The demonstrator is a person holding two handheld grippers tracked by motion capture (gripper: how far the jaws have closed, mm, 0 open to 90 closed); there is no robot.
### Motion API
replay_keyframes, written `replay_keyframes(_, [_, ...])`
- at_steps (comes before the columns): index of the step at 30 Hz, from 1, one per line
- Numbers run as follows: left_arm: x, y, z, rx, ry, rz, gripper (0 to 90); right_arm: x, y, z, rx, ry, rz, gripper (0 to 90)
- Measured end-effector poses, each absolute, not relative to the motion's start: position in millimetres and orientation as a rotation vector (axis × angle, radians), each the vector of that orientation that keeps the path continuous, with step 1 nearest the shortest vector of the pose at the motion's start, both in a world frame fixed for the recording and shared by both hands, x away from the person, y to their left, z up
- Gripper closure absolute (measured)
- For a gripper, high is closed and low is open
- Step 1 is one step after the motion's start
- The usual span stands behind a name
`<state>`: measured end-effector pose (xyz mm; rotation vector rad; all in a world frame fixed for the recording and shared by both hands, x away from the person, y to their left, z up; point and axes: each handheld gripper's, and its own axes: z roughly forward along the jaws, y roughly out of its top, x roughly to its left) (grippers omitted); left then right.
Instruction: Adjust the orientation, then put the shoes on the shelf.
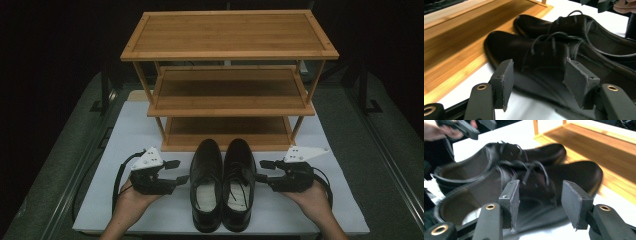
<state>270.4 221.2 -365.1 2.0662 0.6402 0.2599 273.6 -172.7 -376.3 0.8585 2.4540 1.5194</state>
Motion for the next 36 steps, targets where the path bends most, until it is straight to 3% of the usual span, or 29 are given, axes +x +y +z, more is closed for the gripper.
replay_keyframes(8, [274.9, 191.7, -369.7, 2.102, 0.578, 0.227, 40.6, 276.3, -151.2, -374.4, 0.814, 2.488, 1.514, 47.3])
replay_keyframes(29, [279.0, 197.6, -366.2, 2.091, 0.574, 0.209, 44.2, 280.4, -139.5, -383.7, 0.844, 2.518, 1.435, 48.0])
replay_keyframes(34, [278.6, 189.2, -377.0, 2.136, 0.562, 0.202, 48.6, 279.4, -136.8, -385.1, 0.844, 2.521, 1.414, 48.7])
replay_keyframes(36, [279.8, 187.7, -380.2, 2.143, 0.566, 0.185, 56.7, 280.1, -135.5, -385.9, 0.85, 2.531, 1.407, 49.4])
